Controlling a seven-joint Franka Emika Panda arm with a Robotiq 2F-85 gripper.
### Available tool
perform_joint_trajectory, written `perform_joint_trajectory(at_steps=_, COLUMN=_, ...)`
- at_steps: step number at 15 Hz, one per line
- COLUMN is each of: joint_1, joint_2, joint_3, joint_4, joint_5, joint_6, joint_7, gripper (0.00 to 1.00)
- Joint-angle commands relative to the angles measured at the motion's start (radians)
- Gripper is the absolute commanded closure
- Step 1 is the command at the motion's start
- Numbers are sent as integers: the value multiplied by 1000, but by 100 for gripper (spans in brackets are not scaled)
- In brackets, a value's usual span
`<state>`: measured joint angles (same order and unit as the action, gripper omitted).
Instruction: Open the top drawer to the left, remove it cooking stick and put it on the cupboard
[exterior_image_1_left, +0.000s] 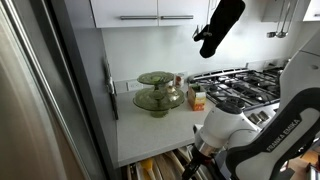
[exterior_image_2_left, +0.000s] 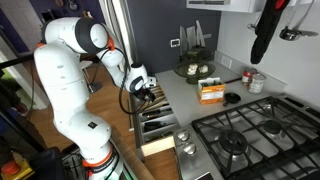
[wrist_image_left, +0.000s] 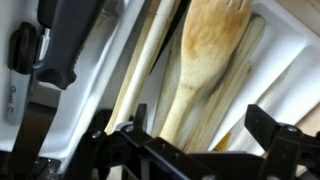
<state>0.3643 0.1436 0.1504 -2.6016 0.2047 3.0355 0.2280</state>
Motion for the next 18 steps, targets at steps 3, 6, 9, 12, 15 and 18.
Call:
perform_joint_trajectory(at_steps=3, joint_1=114, joint_2=93, joint_3=-149, joint_4=109, joint_5=-173, joint_6=-28, joint_7=199, gripper=0)
perform_joint_trajectory(at_steps=6, joint_1=148, joint_2=137, joint_3=-164, joint_4=165, joint_5=-180, joint_6=-50, joint_7=230, gripper=0)
perform_joint_trajectory(at_steps=9, joint_1=182, joint_2=163, joint_3=-183, joint_4=196, joint_5=-178, joint_6=-68, joint_7=254, gripper=15)
perform_joint_trajectory(at_steps=12, joint_1=205, joint_2=170, joint_3=-217, joint_4=204, joint_5=-224, joint_6=-90, joint_7=313, gripper=9)
perform_joint_trajectory(at_steps=15, joint_1=252, joint_2=163, joint_3=-283, joint_4=200, joint_5=-297, joint_6=-114, joint_7=395, gripper=0)
perform_joint_trajectory(at_steps=18, joint_1=256, joint_2=167, joint_3=-294, joint_4=203, joint_5=-334, joint_6=-134, joint_7=442, gripper=0)
